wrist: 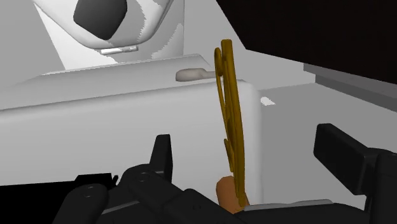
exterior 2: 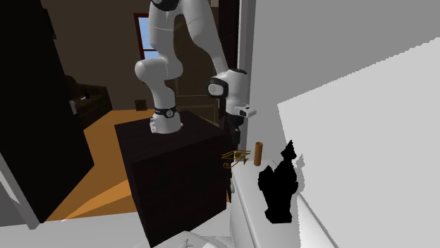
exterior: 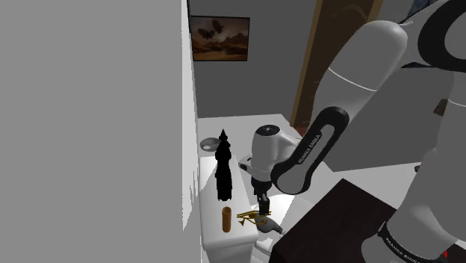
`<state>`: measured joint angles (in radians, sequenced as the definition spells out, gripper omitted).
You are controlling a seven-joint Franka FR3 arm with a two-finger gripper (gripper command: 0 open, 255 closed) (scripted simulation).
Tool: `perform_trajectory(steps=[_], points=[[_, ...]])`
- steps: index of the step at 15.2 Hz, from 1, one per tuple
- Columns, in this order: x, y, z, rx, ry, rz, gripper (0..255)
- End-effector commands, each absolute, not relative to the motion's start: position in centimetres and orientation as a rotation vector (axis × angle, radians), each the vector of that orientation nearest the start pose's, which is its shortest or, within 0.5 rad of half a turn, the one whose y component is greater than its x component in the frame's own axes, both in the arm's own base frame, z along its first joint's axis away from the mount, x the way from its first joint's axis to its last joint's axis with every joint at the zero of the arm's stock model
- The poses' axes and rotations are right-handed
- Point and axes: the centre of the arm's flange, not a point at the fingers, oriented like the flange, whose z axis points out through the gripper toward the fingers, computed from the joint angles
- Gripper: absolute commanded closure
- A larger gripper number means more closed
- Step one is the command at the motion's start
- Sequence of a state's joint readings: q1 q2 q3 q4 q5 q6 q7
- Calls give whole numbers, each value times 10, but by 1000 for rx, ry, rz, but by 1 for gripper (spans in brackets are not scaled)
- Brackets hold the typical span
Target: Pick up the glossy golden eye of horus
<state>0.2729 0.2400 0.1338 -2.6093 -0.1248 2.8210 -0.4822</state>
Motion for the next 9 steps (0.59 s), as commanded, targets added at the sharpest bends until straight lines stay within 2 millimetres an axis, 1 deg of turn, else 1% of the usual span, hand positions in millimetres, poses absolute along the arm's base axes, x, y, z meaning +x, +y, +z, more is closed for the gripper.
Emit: perform_trajectory(steps=[1, 8, 9], points=[[392, 192, 143, -2708, -1598, 32, 0], [392, 193, 109, -2701, -1608, 31, 0], [392, 193, 100, -2701, -1608, 31, 0]])
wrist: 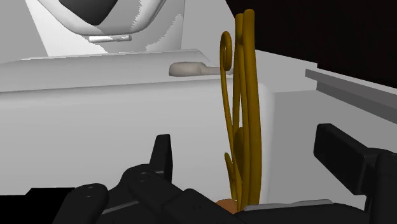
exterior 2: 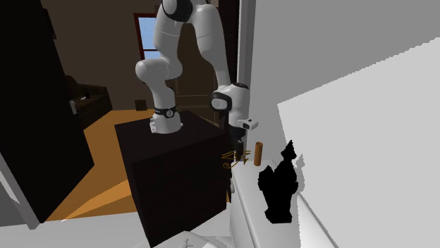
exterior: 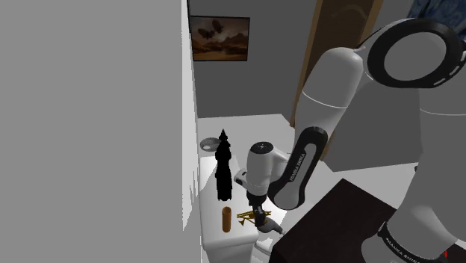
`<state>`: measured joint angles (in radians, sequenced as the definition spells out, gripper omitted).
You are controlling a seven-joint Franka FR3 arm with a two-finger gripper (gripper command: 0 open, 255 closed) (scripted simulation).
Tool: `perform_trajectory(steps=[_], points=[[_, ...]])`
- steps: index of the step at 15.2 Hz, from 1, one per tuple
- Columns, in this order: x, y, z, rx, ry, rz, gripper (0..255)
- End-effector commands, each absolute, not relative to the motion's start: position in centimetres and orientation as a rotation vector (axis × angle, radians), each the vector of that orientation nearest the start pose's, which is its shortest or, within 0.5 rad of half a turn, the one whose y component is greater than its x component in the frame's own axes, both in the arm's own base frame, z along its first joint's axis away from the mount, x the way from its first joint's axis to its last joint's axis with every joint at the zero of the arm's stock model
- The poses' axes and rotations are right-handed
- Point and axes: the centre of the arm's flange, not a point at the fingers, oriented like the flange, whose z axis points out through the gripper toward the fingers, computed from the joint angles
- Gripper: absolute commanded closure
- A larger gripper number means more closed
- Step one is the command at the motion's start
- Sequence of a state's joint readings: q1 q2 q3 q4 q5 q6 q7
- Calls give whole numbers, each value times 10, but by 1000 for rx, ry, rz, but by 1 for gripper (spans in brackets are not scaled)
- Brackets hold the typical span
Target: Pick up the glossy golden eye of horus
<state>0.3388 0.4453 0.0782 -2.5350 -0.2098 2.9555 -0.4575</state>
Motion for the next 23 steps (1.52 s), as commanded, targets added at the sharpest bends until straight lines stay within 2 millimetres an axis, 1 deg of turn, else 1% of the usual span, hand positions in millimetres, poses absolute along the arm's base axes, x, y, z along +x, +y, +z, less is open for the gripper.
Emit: perform_trajectory(steps=[1, 2, 3, 12, 23], points=[[392, 193, 100, -2701, -1608, 31, 0], [392, 193, 100, -2701, -1608, 31, 0], [392, 193, 100, -2701, -1608, 31, 255], [392, 193, 100, -2701, -1608, 31, 255], [392, 193, 158, -2701, -1608, 31, 255]])
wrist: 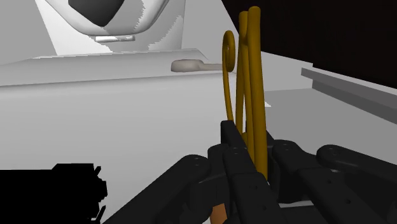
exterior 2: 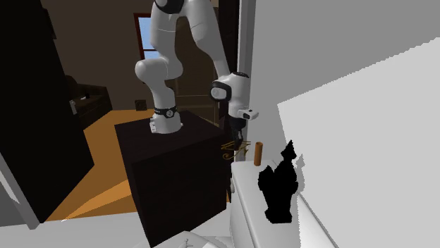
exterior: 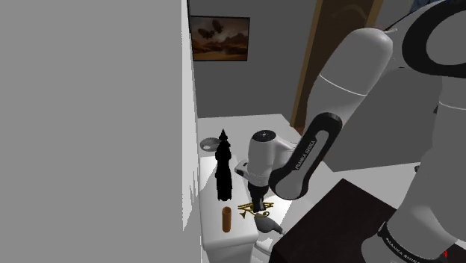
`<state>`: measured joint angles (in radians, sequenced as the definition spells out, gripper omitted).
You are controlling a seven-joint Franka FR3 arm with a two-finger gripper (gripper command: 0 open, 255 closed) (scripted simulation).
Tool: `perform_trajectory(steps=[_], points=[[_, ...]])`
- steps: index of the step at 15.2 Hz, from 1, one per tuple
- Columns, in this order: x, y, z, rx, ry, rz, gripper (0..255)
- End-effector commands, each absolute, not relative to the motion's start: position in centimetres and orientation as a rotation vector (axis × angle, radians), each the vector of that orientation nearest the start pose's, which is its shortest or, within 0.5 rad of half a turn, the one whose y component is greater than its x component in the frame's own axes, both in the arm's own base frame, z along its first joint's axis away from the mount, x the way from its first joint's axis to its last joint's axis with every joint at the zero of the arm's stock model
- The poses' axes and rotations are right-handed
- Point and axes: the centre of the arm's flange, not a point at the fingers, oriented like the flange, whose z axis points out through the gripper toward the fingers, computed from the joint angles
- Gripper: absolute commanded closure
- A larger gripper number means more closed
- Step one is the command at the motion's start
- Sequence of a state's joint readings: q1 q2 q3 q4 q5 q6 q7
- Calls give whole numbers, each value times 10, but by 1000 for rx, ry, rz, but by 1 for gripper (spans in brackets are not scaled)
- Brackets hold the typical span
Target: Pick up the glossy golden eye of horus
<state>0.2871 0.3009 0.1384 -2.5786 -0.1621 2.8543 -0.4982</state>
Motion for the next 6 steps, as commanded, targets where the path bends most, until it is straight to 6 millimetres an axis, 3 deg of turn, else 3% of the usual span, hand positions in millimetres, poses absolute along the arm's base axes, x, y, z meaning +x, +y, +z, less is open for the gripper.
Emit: perform_trajectory(steps=[1, 6], points=[[392, 193, 164, -2701, -1608, 31, 255], [392, 193, 180, -2701, -1608, 31, 255]])
